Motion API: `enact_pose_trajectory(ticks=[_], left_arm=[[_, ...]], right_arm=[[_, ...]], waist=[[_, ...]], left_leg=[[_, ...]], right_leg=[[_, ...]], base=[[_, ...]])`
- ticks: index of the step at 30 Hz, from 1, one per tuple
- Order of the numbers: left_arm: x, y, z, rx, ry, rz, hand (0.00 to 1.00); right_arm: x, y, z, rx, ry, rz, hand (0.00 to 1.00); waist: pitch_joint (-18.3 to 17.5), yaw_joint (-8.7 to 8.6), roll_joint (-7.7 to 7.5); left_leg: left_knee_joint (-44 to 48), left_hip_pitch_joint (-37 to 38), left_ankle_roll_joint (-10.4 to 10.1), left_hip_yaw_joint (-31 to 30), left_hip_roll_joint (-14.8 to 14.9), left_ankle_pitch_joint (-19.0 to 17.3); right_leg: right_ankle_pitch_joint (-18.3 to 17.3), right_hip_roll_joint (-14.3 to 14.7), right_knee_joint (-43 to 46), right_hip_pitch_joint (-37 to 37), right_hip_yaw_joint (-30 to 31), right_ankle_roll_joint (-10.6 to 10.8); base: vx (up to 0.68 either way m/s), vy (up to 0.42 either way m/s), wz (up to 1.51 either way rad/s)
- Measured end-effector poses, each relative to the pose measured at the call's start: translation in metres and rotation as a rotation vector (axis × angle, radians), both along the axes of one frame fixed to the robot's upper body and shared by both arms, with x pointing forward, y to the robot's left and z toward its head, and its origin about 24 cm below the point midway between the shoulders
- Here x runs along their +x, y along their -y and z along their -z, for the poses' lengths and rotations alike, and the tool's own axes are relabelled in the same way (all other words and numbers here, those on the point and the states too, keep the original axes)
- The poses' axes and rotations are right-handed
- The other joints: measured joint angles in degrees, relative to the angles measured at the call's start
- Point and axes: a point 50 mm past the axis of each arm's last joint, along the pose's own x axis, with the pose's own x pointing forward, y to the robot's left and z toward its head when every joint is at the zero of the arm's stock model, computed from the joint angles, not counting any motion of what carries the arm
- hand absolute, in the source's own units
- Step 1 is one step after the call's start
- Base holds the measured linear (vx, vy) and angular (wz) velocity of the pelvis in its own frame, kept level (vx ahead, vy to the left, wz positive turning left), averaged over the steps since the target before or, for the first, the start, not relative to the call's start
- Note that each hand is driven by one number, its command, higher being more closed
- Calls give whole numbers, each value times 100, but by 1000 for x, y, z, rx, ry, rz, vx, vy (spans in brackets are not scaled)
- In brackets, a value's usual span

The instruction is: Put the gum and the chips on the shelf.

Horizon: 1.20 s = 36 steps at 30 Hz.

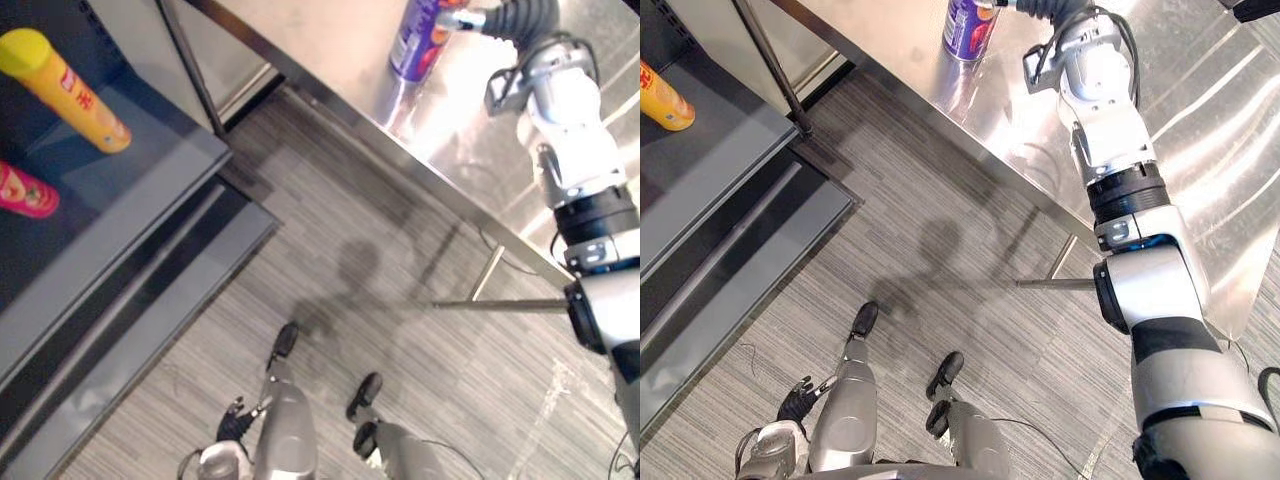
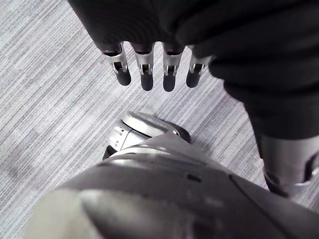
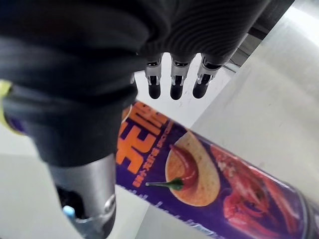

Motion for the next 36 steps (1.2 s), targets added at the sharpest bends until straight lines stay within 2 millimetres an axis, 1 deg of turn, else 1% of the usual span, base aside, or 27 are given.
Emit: enact_pose_trajectory(ticks=[2, 4, 8, 13, 16, 17, 21, 25, 32, 36], left_arm=[[1, -2, -1, 8, 2, 4, 0], [1, -4, -2, 11, 5, 3, 0], [2, -4, -2, 8, 8, -2, 0], [3, -5, -3, -11, 22, -35, 0], [3, -4, -3, -13, 23, -37, 0], [3, -4, -3, -13, 23, -37, 0], [5, -4, -4, -13, 32, -36, 0], [11, -5, -6, -12, 49, -42, 0], [12, -5, -7, -10, 51, -45, 0], [12, -5, -7, -9, 52, -45, 0]], right_arm=[[1, 0, 0, 8, -9, 3, 0], [2, 0, 0, 10, -13, 3, 0], [6, -1, 4, 31, -42, 2, 0], [6, -1, 0, 62, -49, -13, 0], [9, 2, 4, 69, -77, 2, 0], [10, 3, 5, 73, -82, 5, 100], [10, 9, 3, 136, -87, 2, 100], [7, 8, -7, 164, -62, -3, 100], [8, 5, -6, 224, -75, -40, 100], [8, 5, -6, 225, -77, -44, 100]], waist=[[33, 8, -64], [59, 9, -96], [65, 19, -104], [143, 30, -143], [164, 42, -151], [165, 46, -151], [170, 60, -148], [338, 76, -162], [348, 90, -159], [348, 96, -159]], left_leg=[[0, -8, -1, -12, 5, 1], [0, -18, -1, -16, 2, 1], [0, -77, -13, -32, 7, 9], [0, -173, -37, -41, 61, 21], [0, -183, -41, -52, 91, 19], [0, -185, -42, -52, 94, 18], [0, -281, -54, -48, 106, 22], [8, -281, -67, -53, 147, 30], [9, -281, -75, -30, 171, 26], [18, -281, -79, -27, 178, 24]], right_leg=[[0, 6, 0, 2, -20, 0], [0, 4, -1, -1, -32, 0], [0, 18, -30, -28, -57, 0], [0, 78, -64, -107, -54, 0], [0, 107, -65, -111, -54, 0], [0, 110, -65, -114, -53, 0], [1, 122, -65, -207, -45, 1], [1, 159, -65, -203, -35, 1], [1, 180, -65, -219, 41, 1], [1, 181, -66, -220, 63, 1]], base=[[15, 0, 3], [15, 5, 3], [7, 3, 2], [6, -4, -1], [24, -6, 0], [0, 0, 0], [0, 0, 0], [0, 0, 0], [4, 3, -1], [0, 0, 0]])
